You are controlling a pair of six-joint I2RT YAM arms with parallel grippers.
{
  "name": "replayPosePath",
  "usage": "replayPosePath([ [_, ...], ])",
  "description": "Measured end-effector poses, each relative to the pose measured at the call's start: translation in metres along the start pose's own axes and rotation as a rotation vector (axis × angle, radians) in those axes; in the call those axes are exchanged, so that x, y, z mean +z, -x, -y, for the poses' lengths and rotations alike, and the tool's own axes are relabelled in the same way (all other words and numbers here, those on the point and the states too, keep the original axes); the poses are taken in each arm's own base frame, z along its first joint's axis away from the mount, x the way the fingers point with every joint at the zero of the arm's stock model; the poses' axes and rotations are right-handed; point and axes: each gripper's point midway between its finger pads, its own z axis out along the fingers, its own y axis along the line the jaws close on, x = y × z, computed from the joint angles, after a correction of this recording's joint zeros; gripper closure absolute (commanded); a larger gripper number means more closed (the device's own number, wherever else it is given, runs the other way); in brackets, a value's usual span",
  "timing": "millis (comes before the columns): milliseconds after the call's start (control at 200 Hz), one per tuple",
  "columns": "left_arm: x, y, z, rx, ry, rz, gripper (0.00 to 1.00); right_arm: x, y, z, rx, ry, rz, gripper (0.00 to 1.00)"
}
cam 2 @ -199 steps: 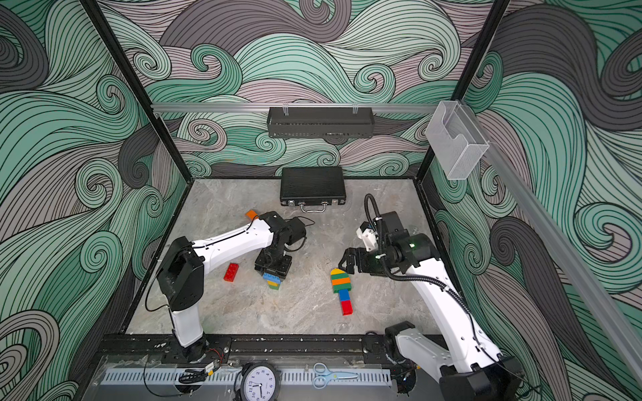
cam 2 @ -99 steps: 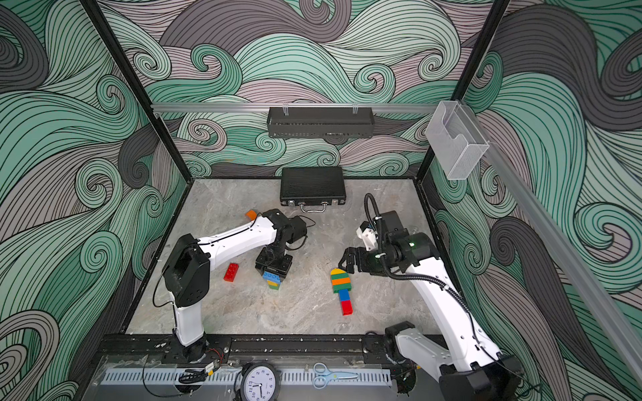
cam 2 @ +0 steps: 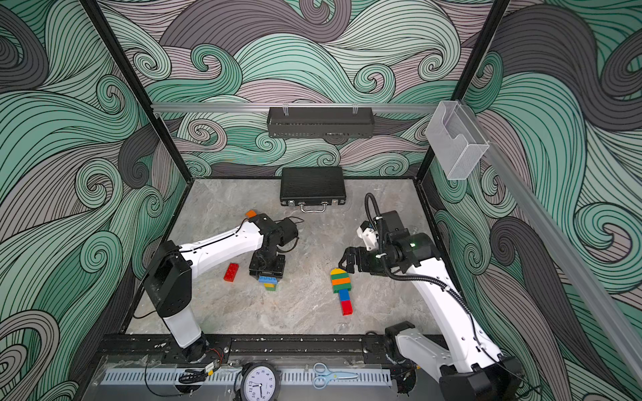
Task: Assemble an ice cream with lego
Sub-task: Assemble the lego brick with the lego brick.
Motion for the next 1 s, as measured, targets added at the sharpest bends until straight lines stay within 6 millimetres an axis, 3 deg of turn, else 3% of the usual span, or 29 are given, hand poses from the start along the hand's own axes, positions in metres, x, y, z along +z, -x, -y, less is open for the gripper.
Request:
replayPosePath([
  [275,0.0022,-0.0043,-0.0083,-0.094,-0.014,0.026,1.0,0.0011,0.0003,-0.0005,0.0,0.004,-0.005,0.01],
  [1001,-0.0039,0.0014,-0.0072,-0.031,-0.035,0.032,1.0,0.001,0.0041,-0.0018,-0.005,0.005,-0.007,0.01],
])
